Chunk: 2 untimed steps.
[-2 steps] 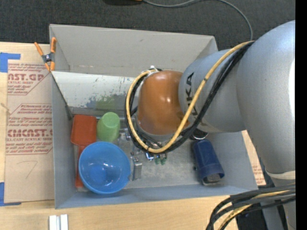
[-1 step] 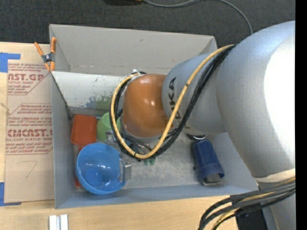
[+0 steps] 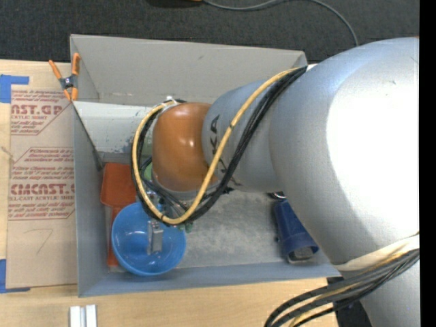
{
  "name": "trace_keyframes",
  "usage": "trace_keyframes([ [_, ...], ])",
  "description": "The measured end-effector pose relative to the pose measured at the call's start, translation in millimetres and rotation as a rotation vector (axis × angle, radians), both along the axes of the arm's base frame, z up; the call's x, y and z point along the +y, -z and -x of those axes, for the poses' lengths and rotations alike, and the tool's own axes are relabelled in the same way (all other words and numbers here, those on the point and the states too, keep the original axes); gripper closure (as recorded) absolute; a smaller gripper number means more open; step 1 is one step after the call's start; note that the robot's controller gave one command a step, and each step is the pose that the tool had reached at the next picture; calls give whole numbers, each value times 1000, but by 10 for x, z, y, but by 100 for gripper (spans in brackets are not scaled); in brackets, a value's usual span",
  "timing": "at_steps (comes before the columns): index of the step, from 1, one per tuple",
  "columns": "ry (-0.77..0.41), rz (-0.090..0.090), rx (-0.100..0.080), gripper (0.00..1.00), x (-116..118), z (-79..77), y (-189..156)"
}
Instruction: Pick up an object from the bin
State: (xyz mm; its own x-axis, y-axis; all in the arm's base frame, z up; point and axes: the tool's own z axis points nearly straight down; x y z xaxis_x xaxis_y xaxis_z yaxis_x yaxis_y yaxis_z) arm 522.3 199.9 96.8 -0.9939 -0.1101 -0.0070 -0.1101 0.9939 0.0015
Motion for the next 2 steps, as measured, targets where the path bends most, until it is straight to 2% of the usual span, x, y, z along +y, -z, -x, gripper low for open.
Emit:
trace_keyframes([
  [1, -246, 2, -9, 0, 200, 136, 148],
  [2, -153, -2, -14, 0, 406, 313, 224],
])
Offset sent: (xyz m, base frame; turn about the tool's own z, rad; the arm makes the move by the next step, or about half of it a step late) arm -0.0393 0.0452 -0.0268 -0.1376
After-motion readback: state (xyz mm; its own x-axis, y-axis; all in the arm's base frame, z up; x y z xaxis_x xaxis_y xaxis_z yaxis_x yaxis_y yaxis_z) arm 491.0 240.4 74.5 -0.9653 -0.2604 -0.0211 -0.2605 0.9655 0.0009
